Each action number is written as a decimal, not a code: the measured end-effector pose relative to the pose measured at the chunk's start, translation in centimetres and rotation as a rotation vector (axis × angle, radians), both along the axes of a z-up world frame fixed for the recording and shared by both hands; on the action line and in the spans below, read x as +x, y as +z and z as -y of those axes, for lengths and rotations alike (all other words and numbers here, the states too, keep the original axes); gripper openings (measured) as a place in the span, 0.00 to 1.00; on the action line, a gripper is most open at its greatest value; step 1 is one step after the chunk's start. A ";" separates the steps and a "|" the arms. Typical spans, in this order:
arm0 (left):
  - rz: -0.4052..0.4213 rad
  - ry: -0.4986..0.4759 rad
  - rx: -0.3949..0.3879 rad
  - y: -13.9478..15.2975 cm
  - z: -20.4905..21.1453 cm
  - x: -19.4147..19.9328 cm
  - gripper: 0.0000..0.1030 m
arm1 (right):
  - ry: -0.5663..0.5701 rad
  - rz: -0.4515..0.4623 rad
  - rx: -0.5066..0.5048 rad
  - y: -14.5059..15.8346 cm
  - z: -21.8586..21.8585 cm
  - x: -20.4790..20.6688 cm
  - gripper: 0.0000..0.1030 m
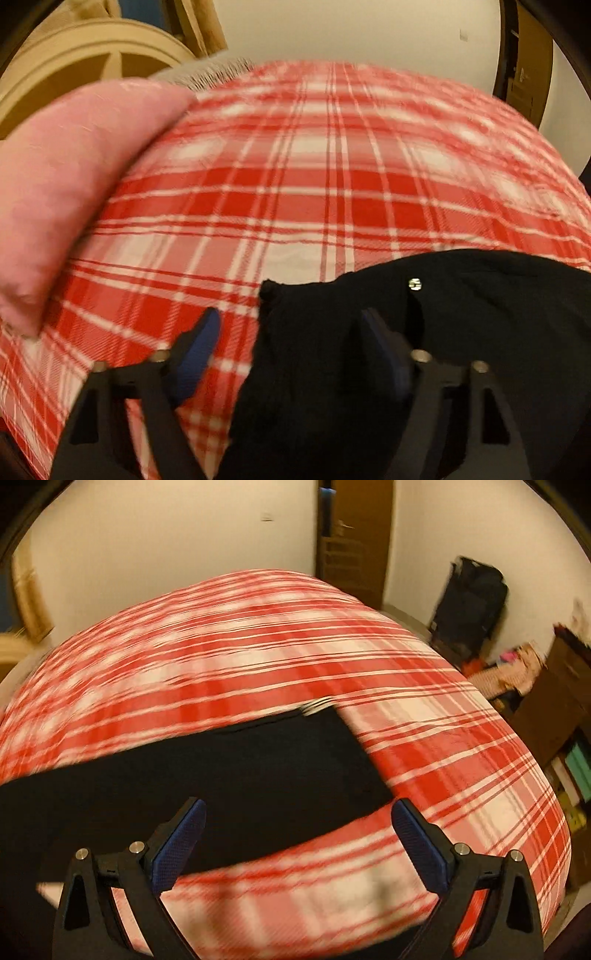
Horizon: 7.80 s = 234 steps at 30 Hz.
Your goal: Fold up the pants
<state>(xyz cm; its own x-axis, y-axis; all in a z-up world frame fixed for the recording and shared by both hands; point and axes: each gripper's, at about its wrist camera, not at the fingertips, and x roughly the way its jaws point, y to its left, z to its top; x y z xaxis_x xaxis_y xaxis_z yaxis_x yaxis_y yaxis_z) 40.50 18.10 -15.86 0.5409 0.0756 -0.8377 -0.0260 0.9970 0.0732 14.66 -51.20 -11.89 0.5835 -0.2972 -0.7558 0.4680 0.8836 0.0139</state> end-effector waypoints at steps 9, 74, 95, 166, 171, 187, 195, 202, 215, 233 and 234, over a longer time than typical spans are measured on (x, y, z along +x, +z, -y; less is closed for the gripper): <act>-0.014 -0.090 -0.029 -0.9 0.9 -0.1 0.45 | -0.035 -0.009 0.051 -1.5 7.3 5.6 0.95; 0.303 -0.302 -0.270 1.8 -4.1 -19.1 0.22 | 0.453 -0.057 -0.231 4.9 -16.8 -9.3 0.41; 0.341 -0.351 -0.223 3.1 -4.0 -19.9 0.22 | 0.948 -0.119 -0.341 -2.3 -36.8 1.8 0.04; 0.295 -0.283 -0.041 0.2 -4.4 -24.2 0.89 | 0.985 -0.140 -0.188 1.2 -33.9 4.0 0.37; 0.362 -0.272 -0.074 2.2 -3.6 -26.4 0.94 | 0.988 -0.191 -0.474 -1.6 -31.2 -4.6 0.37; 0.267 -0.295 -0.115 0.0 1.6 -25.3 0.95 | 0.983 -0.138 -0.725 -6.2 -33.6 -5.0 0.15; 0.263 -0.298 -0.141 0.6 2.1 -25.8 0.95 | 0.979 -0.136 -0.687 -3.7 -33.4 -6.3 0.01; 0.352 -0.459 -0.143 4.0 6.8 -28.7 0.95 | 0.978 -0.174 -0.701 -7.5 -33.8 -6.2 0.01; 0.288 -0.929 -0.164 3.4 26.0 -31.3 0.93 | 0.707 -0.054 -0.228 -1.3 -21.4 -6.1 0.43; 0.098 -1.159 -0.086 -0.8 41.0 -31.3 0.64 | 0.009 0.071 0.269 -2.9 3.2 -4.7 0.43; 0.088 -1.159 -0.083 -1.0 41.2 -31.2 0.62 | 0.012 0.057 0.262 -3.2 3.1 -4.7 0.43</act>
